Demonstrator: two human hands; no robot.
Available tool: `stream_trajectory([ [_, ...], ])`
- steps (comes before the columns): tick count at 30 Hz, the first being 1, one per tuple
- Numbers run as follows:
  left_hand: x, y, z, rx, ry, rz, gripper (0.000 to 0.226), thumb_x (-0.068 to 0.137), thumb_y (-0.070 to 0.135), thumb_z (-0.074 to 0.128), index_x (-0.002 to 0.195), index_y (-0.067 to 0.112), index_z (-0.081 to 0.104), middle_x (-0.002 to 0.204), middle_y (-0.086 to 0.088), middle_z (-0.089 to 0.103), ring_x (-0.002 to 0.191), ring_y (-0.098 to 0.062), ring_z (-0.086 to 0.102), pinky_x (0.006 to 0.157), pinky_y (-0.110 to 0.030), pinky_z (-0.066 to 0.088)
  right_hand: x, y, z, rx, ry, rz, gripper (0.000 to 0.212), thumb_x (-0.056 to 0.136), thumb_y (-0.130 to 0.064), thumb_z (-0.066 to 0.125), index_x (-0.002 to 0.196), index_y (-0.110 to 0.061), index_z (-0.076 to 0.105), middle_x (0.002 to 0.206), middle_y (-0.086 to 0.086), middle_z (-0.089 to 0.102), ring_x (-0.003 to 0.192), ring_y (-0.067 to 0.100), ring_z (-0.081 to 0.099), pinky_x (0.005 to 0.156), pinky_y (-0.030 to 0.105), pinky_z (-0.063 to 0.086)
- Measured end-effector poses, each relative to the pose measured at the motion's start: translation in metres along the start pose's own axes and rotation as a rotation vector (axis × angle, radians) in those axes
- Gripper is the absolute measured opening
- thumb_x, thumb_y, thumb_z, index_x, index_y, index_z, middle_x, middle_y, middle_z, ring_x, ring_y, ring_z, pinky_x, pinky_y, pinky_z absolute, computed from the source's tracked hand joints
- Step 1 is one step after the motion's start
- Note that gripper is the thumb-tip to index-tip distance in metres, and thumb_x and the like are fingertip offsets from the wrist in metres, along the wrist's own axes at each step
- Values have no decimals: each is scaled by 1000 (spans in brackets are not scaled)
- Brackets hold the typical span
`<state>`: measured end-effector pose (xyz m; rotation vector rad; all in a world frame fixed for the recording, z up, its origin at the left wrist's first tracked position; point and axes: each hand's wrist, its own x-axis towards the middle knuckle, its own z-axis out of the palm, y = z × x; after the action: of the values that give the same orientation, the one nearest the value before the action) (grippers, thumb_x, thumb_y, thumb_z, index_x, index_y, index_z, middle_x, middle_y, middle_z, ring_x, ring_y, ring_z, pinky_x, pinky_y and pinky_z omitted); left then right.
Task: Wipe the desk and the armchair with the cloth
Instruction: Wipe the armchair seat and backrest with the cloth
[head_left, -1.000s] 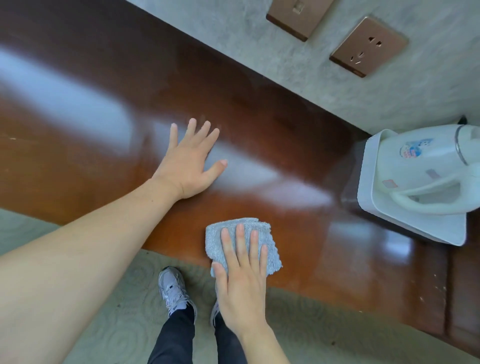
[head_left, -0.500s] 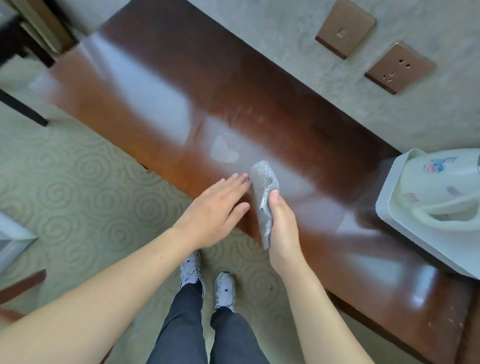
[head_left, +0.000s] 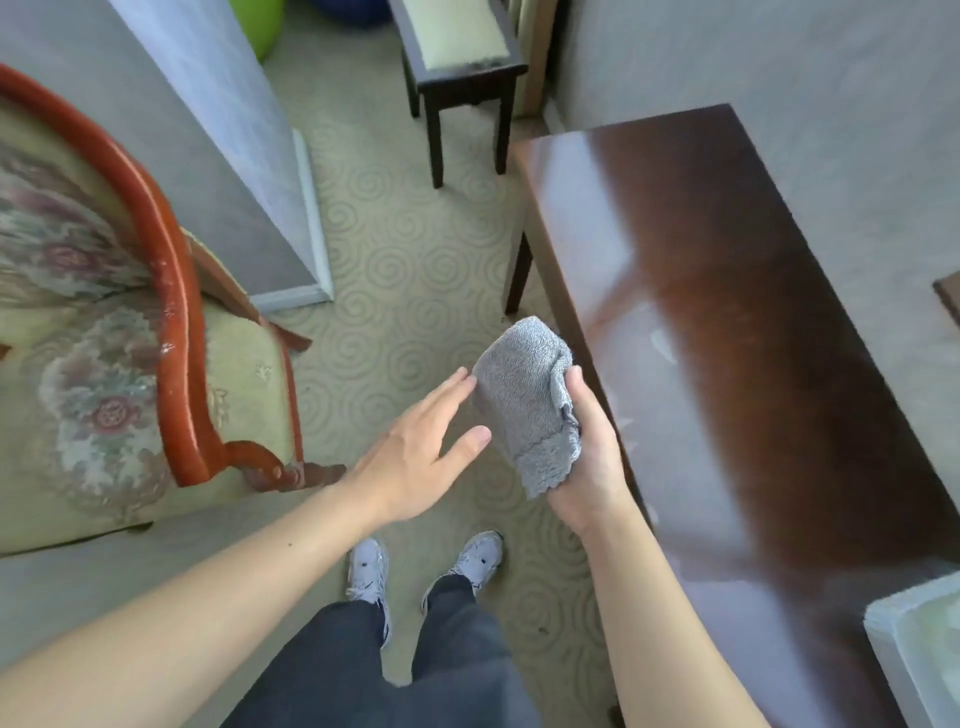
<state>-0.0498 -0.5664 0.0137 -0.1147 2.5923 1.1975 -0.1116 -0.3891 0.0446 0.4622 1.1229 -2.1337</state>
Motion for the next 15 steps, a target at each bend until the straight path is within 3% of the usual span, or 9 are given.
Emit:
stream_trajectory([
  [3,-47,-31,-30,-17,120,-117,79,95,62,38,161,24,20,167,11,19,147,10,13,110,0,1,1,32,49,-114,-94,41,55,104,-44,37,138,-6,56,138,17,60,133,30,52,119,50,29],
  [8,-138,-83,-72,-118,259,-269,70,100,52,47,160,23,24,163,1,35,144,-7,35,117,-13,20,-8,96,136,-222,-216,83,57,98,-44,43,140,-6,54,138,18,60,133,31,53,118,46,32],
  [11,-212,-130,-93,-233,302,-360,79,89,67,37,158,30,27,161,8,36,133,-1,44,104,-1,24,-22,150,180,-272,-192,111,46,100,-40,44,127,-10,67,130,17,66,126,32,59,110,42,42],
  [15,-323,-214,-116,-373,358,-569,70,96,57,43,157,27,29,162,-1,35,147,-18,37,121,-33,27,-43,230,236,-312,-164,139,42,102,-40,44,109,-17,78,117,13,73,105,25,70,88,35,54],
])
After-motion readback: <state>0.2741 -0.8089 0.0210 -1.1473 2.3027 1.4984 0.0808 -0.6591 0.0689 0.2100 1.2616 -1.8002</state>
